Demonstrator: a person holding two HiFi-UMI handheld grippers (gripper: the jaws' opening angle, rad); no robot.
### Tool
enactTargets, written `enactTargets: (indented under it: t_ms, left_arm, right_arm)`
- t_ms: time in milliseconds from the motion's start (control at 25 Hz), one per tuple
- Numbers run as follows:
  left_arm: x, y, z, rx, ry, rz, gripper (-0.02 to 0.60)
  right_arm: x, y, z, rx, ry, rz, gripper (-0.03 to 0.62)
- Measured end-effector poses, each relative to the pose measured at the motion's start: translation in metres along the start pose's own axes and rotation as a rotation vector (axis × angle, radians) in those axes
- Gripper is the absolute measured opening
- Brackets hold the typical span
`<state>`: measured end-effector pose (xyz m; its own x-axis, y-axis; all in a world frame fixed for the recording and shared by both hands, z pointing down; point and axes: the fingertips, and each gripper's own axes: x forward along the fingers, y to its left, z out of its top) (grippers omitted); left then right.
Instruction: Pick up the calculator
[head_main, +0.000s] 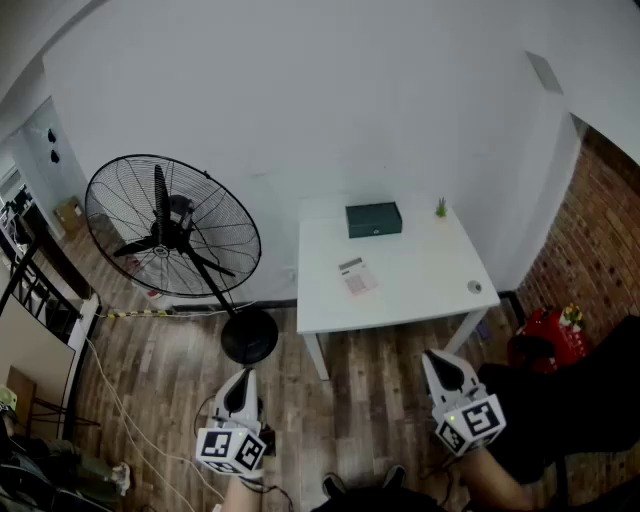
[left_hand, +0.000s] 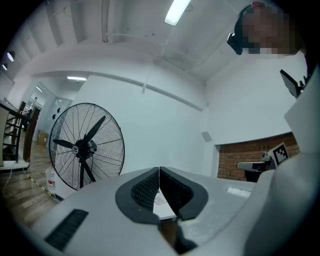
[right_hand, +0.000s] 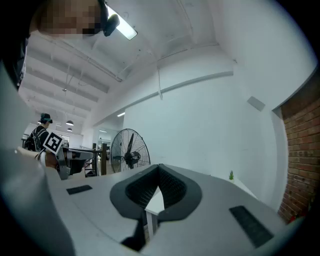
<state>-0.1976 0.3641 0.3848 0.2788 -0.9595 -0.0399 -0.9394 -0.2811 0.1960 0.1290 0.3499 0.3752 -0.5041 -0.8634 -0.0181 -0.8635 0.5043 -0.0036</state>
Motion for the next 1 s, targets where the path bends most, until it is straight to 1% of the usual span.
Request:
enactTargets:
  t_ms: [120, 320, 400, 520, 560, 600, 640, 680, 800, 880, 1000]
  left_arm:
    - [-0.008, 0.018, 0.006, -0.002, 0.007, -0.006, 0.008]
    - [-0.015, 0.050, 0.014, -0.010, 0.004, -0.022, 0.008]
    - [-0.016, 0.060, 0.014, -0.014, 0.002, -0.032, 0.008]
    - [-0.017, 0.072, 0.012, -0.015, -0.008, -0.047, 0.009]
    - [-0.017, 0.075, 0.012, -0.014, -0.010, -0.053, 0.009]
    - [-0.017, 0.078, 0.009, -0.013, -0.008, -0.061, 0.043]
    - [-0.017, 0.080, 0.006, -0.014, -0.002, -0.070, 0.139]
    - [-0.018, 0.082, 0.001, -0.017, 0.003, -0.078, 0.188]
    - [-0.015, 0.087, -0.014, -0.042, 0.020, -0.096, 0.221]
    - [-0.010, 0.090, -0.021, -0.059, 0.030, -0.102, 0.224]
    - [0.003, 0.095, -0.029, -0.072, 0.045, -0.093, 0.224]
  right_arm:
    - [0.004, 0.016, -0.001, 0.006, 0.009, -0.016, 0.003]
    - [0.012, 0.039, 0.003, 0.015, -0.004, -0.048, 0.003]
    - [0.013, 0.042, 0.005, 0.017, -0.021, -0.083, 0.003]
    - [0.012, 0.039, 0.004, 0.030, -0.042, -0.158, 0.012]
    - [0.013, 0.038, 0.002, 0.033, -0.037, -0.178, 0.048]
    - [0.014, 0.039, -0.002, 0.035, -0.027, -0.192, 0.076]
    - [0.015, 0.041, -0.005, 0.034, -0.016, -0.202, 0.104]
    - [0.016, 0.042, -0.009, 0.032, -0.006, -0.209, 0.133]
    - [0.019, 0.042, -0.019, 0.017, 0.025, -0.225, 0.182]
    - [0.025, 0.041, -0.023, 0.015, 0.042, -0.223, 0.192]
    - [0.040, 0.035, -0.026, 0.021, 0.046, -0.210, 0.189]
